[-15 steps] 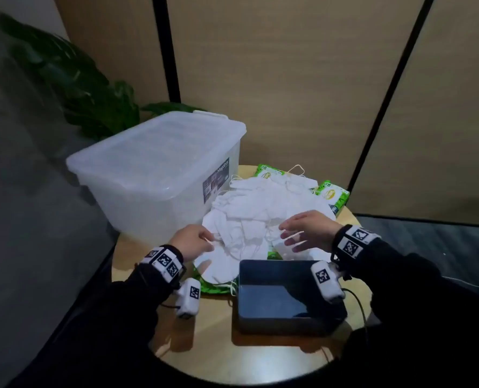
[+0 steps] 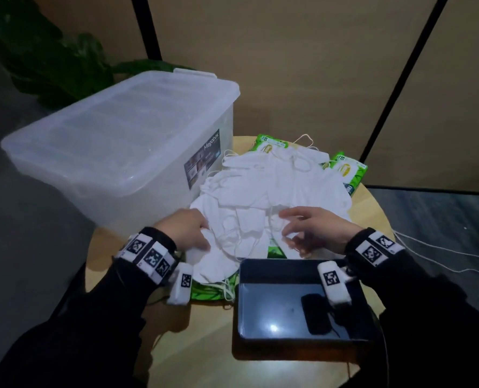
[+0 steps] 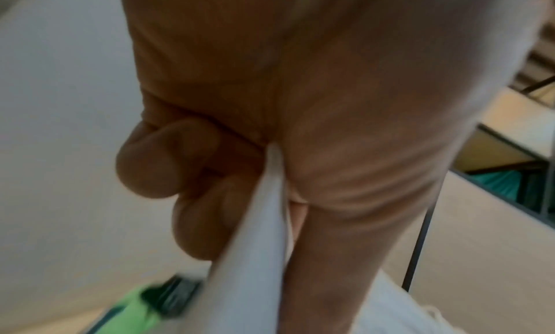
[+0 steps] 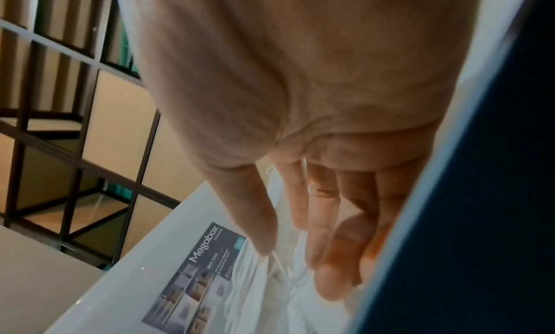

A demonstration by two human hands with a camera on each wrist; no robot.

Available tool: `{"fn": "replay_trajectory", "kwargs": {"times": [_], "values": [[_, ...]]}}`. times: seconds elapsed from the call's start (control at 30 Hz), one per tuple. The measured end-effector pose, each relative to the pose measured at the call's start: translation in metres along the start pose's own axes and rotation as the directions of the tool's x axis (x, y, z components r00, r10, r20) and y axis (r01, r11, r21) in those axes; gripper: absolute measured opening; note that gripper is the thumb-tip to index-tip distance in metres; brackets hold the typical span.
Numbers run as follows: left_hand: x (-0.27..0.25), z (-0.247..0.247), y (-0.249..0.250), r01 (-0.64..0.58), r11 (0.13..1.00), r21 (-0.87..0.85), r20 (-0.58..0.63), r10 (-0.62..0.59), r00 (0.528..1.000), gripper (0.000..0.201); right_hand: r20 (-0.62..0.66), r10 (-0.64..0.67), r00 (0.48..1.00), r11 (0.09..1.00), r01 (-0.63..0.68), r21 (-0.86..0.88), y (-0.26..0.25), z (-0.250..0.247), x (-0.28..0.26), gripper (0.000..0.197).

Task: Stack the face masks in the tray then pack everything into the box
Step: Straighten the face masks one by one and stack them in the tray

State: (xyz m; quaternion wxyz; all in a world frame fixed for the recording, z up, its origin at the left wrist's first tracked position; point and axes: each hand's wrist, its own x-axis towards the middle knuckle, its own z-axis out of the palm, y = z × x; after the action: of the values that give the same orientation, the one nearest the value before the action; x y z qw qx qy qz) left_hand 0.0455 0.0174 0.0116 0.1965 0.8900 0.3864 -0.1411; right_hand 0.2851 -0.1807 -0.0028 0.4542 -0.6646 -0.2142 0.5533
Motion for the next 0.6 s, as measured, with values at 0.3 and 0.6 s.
{"fn": "replay_trajectory", "kwargs": {"times": [0.3, 0.6], "values": [[-0.059, -0.068, 0.032, -0.155, 0.983, 0.093, -0.488, 0.181, 0.854, 0.017, -0.009, 0.026, 1.0, 0.953, -0.022, 0.303, -0.022, -0.043, -0.001, 0.031], [-0.019, -0.041, 0.072, -0.384, 0.66, -0.645, -0.199, 0.34, 0.919, 0.03, -0.153, -0.058, 0.987, 0.976, 0.024, -0.216, -0.011, -0.053, -0.009, 0.024]]}}
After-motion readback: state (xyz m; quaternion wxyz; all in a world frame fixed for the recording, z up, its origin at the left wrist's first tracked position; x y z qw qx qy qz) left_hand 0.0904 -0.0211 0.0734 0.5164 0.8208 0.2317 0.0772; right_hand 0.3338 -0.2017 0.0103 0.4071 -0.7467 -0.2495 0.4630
